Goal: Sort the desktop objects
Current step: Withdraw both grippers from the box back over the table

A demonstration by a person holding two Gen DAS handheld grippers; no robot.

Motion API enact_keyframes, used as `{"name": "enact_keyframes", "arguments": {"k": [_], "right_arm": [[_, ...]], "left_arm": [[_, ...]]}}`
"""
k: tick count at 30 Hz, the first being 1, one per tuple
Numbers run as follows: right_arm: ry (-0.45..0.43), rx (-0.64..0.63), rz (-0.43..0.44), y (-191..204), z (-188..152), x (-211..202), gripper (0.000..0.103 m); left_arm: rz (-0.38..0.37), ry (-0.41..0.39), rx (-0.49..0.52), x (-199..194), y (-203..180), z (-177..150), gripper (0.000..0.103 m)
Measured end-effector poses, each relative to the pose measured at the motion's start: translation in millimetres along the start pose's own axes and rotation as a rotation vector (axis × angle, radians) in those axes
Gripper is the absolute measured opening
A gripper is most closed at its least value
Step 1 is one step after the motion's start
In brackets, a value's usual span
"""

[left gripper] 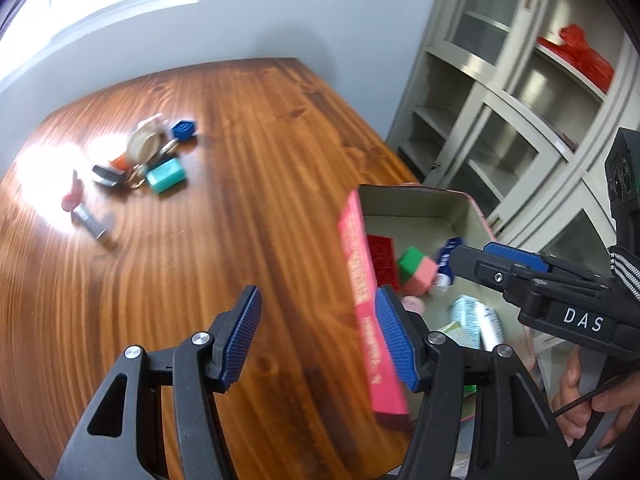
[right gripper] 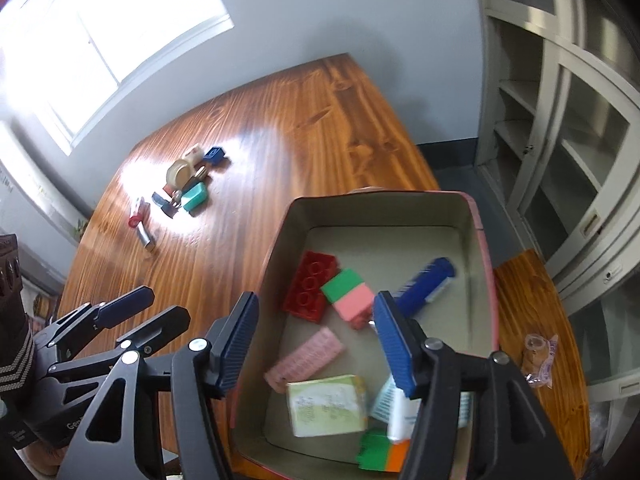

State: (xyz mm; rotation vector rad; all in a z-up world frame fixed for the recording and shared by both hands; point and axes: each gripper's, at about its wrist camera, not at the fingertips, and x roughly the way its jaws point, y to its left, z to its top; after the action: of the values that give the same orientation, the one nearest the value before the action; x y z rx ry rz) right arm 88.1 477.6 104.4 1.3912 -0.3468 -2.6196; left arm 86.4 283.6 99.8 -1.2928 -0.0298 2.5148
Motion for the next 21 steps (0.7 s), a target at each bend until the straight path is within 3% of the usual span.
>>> {"name": "enact_keyframes", "arguments": {"k": [6, 21], "right_arm": [[-0.013, -0.037, 0.039, 30.5, 6.3, 7.0, 0.078], [0.051, -0.111, 0.106, 121.6, 12.2, 47.2, 0.078]], "left_arm": [[0.070, -0.039, -0.062, -20.2, 37.1, -5.7, 0.063], [0.195, -0.038, -0.261, -42.7, 166.7, -8.7, 0.063]]}}
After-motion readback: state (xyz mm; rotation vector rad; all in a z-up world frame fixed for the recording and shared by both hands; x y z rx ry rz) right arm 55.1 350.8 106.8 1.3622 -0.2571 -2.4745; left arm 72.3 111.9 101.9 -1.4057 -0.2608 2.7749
